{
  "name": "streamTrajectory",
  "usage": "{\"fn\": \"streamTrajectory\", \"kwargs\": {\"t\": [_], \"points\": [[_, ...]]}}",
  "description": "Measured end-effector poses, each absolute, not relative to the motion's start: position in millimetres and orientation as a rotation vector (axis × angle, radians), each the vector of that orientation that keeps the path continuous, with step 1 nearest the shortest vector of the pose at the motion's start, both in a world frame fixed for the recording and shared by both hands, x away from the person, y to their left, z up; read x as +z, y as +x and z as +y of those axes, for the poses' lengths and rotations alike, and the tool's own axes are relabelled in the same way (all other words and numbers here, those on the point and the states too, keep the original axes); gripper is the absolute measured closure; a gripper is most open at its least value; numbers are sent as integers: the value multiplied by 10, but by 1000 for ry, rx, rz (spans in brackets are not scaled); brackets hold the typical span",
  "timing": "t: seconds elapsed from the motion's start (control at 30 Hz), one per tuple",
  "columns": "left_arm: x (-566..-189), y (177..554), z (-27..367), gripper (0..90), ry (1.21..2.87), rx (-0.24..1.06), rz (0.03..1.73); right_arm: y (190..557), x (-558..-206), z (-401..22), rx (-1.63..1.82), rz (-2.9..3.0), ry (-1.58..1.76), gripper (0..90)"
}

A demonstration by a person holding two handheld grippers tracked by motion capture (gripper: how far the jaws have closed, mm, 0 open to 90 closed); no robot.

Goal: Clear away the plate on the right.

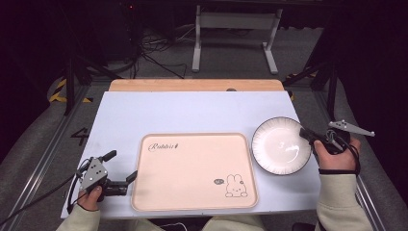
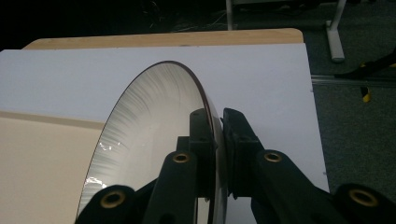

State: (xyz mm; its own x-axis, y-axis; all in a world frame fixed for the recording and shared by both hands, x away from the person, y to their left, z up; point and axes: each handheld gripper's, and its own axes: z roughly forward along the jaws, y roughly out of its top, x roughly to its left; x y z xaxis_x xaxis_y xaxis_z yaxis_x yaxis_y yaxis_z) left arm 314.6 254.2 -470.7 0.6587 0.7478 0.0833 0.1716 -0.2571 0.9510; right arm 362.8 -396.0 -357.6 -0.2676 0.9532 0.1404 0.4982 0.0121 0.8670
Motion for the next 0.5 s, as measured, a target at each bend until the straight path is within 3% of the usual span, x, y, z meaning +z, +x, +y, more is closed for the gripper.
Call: {"fn": "streamTrajectory", "kwargs": {"t": [0.5], "points": [[-4707, 3147, 2542, 3, 1781, 655, 738, 3708, -3411, -3577, 1275, 1892, 1399, 838]]}}
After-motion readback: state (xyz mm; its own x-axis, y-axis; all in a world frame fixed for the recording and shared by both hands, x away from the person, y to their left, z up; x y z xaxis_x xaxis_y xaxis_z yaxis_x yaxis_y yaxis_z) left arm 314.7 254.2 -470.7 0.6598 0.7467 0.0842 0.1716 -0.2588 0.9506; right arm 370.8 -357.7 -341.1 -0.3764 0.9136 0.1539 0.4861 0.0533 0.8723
